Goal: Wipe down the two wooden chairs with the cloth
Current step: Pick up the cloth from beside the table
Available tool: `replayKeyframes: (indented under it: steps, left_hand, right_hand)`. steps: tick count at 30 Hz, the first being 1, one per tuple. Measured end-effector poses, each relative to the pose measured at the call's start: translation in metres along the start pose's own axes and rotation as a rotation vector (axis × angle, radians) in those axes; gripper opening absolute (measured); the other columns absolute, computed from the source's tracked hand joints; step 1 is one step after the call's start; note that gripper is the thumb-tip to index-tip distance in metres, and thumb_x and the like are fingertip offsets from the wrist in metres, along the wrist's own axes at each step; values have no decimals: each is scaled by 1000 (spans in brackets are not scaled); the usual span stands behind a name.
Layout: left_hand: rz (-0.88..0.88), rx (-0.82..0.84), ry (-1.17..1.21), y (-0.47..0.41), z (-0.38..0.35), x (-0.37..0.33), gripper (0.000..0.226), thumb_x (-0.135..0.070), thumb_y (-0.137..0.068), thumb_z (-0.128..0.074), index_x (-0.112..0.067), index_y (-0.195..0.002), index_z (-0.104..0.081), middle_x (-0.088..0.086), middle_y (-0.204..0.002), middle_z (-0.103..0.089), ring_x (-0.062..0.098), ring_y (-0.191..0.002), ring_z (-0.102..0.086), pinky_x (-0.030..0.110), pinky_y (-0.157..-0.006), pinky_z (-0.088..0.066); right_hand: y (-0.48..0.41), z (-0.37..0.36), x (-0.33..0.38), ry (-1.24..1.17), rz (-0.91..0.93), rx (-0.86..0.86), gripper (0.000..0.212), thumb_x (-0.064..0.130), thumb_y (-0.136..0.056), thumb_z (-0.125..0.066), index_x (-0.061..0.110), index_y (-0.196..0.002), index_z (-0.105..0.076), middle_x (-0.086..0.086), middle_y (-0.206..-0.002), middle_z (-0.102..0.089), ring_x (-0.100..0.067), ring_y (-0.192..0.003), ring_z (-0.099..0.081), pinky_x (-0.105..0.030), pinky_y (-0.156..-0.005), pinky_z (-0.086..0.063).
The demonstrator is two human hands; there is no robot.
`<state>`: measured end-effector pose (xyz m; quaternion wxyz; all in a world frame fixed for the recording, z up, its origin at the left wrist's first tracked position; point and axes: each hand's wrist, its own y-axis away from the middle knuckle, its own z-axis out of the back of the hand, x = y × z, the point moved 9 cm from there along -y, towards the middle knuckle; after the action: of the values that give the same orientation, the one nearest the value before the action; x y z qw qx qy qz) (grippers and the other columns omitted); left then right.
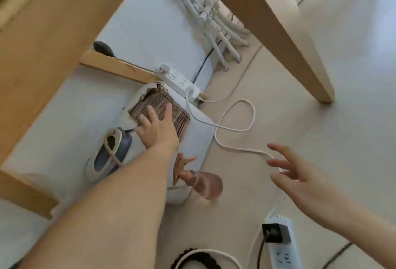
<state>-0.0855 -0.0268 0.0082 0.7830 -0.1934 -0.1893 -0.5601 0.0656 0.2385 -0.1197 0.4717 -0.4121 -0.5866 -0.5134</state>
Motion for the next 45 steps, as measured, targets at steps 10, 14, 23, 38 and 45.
replayKeyframes:
  steps: [10,14,23,38,45]
  left_hand:
    - [-39,-311,115,-26,45,15,26,-10,-90,-50,-15,-108,-68,12,-109,-60,32,-100,-54,41,-82,-48]
    - [-102,-376,682,20,87,-44,22,-9,-91,-41,-15,-102,-59,10,-101,-62,29,-94,-54,37,-77,-43]
    - [-228,678,1553,136,76,-199,13,-13,-98,-43,-15,-97,-56,9,-70,-54,13,-35,-41,29,-44,-50]
    - [-343,600,1489,252,291,-126,19,-34,-81,-51,-23,-83,-66,-7,-82,-65,19,-83,-60,35,-76,-49]
    - [-431,660,1489,298,403,-16,25,-36,-87,-46,-44,-110,-54,-4,-71,-72,11,-73,-68,38,-78,-55]
  right_hand:
    - [10,3,-4,-4,-94,86,53,18,-90,-55,56,-125,-45,19,-111,-65,-1,-89,-65,-30,-87,-51]
    - [6,7,1,-389,-248,35,40,23,-92,-61,43,-127,-53,11,-116,-65,-10,-100,-65,-38,-85,-56]
    - [-3,76,38,-835,-238,-178,32,44,-86,-65,32,-116,-64,3,-115,-70,-13,-111,-61,-49,-91,-50]
    - [179,170,276,1008,-245,-264,27,52,-98,-21,35,-95,-42,0,-101,-58,-31,-101,-54,-41,-81,-47]
    - [251,143,454,1122,9,-367,35,46,-93,-39,30,-99,-69,7,-108,-52,-15,-103,-45,-33,-71,-40]
